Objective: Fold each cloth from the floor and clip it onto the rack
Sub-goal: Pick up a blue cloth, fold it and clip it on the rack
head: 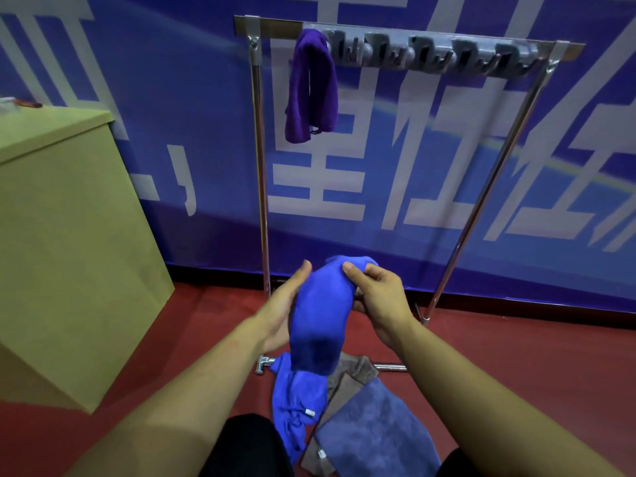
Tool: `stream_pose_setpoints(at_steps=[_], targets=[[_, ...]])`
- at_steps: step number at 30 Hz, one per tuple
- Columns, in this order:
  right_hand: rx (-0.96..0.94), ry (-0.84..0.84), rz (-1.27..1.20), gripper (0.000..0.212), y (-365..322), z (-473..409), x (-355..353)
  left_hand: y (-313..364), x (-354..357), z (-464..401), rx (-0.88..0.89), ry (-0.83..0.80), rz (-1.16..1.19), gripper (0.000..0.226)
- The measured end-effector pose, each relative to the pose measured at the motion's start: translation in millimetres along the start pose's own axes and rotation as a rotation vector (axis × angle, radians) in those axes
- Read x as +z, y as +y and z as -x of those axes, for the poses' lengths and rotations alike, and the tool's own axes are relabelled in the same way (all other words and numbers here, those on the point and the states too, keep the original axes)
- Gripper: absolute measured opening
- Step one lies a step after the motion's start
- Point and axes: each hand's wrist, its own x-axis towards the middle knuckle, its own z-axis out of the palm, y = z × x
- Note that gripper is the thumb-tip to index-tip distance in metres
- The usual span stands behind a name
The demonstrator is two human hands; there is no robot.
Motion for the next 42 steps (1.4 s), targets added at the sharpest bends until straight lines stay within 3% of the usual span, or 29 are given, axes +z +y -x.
stream_pose_setpoints(at_steps=[4,9,13,18,24,29,32,34,36,39,42], targets=[[0.004,0.089,0.035,0.039,3,-1,-5,2,2,-4,0.144,0.085,-0.215,0.041],[-0.113,0.135,0.347,0.042,2,15,-11,11,1,-4,0.226,0.111,-0.186,0.031],[-0.335,0.074,0.424,0.021,7,27,-13,20,0,2,0.186,0.117,-0.14,0.035],[-0.557,-0.121,0.619,0.028,4,34,-6,27,-1,9,0.043,-0.033,-0.056,0.045],[-0.776,-0.052,0.592,0.013,-9,37,15,28,7,12,-0.002,-0.096,0.01,0.037],[-0.686,0.082,0.639,0.018,-14,36,17,25,10,7,0.042,-0.019,-0.158,0.043],[-0.625,0.172,0.625,0.018,-17,33,15,16,10,-8,0.373,0.298,-0.383,0.048],[-0.603,0.22,0.616,0.02,-19,30,12,17,9,-11,0.645,0.478,-0.494,0.03],[-0.588,0.263,0.615,0.022,-21,27,10,18,12,-6,0.757,0.446,-0.554,0.022],[-0.543,0.292,0.616,0.022,-25,21,11,6,20,-6,0.677,0.243,-0.716,0.024],[-0.493,0.249,0.622,0.022,-29,15,15,-3,28,-15,0.63,0.259,-0.75,0.026]])
